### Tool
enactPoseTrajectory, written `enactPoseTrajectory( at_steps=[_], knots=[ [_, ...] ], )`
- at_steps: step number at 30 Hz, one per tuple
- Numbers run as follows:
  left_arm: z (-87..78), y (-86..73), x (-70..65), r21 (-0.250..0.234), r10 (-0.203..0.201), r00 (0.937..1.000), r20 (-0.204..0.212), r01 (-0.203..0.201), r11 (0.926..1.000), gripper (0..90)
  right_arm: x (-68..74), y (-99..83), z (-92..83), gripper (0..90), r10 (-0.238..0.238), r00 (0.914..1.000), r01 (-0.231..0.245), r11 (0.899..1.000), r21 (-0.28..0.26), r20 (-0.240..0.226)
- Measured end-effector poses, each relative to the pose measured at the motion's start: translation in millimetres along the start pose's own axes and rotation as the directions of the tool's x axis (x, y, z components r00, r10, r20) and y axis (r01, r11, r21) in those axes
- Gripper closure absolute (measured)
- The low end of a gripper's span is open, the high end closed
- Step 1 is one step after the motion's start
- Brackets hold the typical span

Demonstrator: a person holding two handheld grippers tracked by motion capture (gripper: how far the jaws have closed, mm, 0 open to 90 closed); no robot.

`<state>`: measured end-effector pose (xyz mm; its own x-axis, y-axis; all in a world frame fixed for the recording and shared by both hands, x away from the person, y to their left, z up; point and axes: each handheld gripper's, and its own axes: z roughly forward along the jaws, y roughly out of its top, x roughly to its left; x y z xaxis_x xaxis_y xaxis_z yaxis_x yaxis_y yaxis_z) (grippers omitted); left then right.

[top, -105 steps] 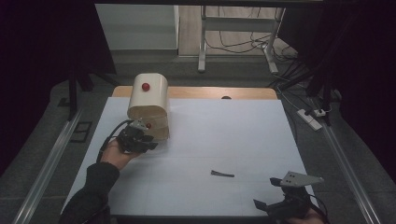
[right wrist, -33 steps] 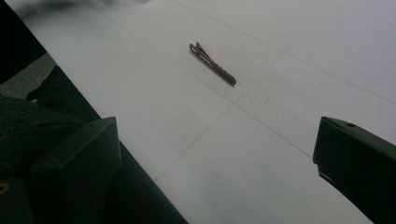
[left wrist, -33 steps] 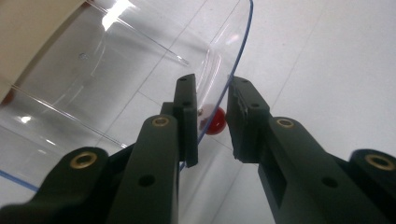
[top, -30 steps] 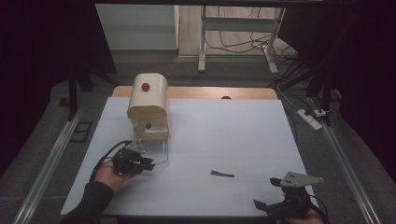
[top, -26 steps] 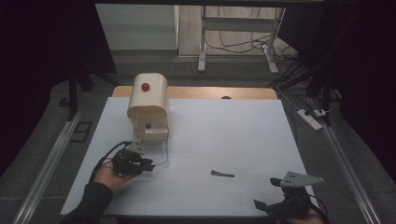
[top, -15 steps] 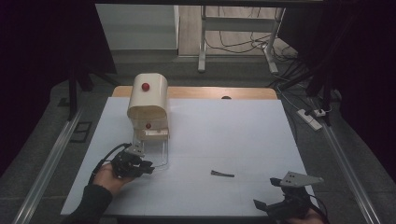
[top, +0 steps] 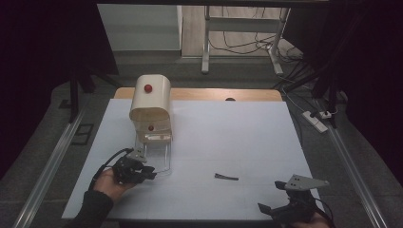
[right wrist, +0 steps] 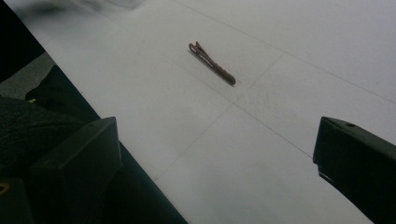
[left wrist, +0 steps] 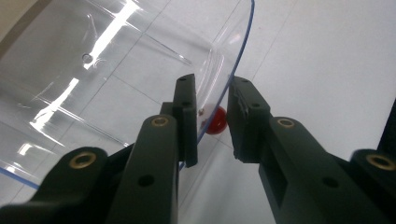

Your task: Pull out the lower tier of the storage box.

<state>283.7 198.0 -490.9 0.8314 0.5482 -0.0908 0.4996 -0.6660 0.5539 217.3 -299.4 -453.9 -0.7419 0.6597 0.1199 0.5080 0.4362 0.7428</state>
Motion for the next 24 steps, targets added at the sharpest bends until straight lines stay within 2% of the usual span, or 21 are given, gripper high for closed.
enactPoseTrajectory(
  at_steps=[11, 24],
  knots=[
    [-1.7, -1.4, -5.5, 0.016, 0.005, 0.9999, -0.012, -0.005, 0.9999, 73.3, 0.0, 0.1, 0.1, 0.3, 0.000, 1.0000, 0.000, 1.000, 0.003, 0.000],
    [-1.2, -2.1, -4.9, 0.014, -0.001, 0.9999, -0.012, 0.001, 0.9999, 71.5, 0.1, 0.1, 0.1, 0.2, 0.000, 1.0000, 0.000, 1.000, 0.002, -0.001]
  ],
)
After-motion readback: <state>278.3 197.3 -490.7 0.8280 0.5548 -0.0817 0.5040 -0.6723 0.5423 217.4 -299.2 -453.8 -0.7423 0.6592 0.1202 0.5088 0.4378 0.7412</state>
